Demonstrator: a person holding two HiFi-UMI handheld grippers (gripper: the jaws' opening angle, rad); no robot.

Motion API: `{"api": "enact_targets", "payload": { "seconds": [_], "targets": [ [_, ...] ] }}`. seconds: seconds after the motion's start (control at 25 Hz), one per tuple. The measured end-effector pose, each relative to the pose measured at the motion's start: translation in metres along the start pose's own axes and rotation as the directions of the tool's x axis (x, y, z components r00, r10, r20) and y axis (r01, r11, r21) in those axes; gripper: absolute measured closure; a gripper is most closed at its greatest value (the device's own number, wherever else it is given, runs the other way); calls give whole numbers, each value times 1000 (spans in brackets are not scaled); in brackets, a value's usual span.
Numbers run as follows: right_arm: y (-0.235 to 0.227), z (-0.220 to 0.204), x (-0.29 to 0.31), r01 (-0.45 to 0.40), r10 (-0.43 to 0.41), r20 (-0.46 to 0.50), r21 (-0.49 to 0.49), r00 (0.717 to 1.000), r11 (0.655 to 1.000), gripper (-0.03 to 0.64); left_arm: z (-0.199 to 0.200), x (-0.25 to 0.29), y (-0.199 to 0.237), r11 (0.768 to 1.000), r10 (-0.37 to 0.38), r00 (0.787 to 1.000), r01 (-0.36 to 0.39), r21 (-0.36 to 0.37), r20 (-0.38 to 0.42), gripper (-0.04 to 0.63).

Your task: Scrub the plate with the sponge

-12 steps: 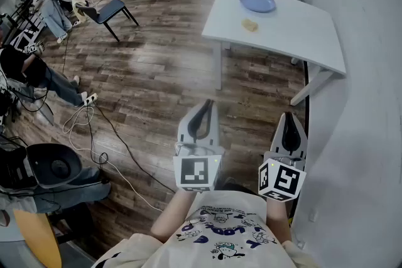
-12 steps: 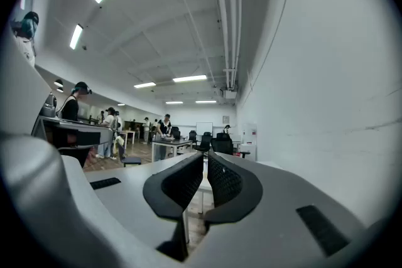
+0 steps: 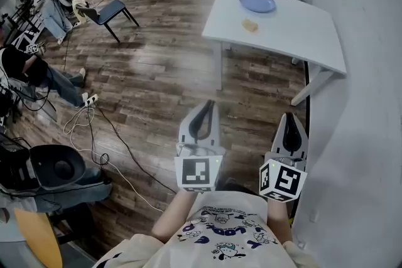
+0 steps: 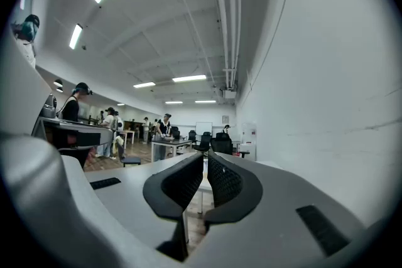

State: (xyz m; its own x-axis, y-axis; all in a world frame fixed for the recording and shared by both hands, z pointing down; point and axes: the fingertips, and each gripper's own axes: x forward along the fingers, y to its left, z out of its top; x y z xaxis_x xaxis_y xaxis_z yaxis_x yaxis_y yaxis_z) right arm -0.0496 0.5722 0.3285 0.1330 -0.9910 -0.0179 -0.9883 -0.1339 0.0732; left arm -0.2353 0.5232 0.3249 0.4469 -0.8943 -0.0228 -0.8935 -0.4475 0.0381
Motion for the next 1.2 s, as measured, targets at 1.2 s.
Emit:
{"api": "enact_targets", "payload": {
  "seconds": [1.2],
  "targets": [
    [-64, -27, -12, -31, 32, -36, 30, 999, 999, 580, -22, 2, -55, 999, 47, 998, -47, -2, -48, 572]
  ]
}}
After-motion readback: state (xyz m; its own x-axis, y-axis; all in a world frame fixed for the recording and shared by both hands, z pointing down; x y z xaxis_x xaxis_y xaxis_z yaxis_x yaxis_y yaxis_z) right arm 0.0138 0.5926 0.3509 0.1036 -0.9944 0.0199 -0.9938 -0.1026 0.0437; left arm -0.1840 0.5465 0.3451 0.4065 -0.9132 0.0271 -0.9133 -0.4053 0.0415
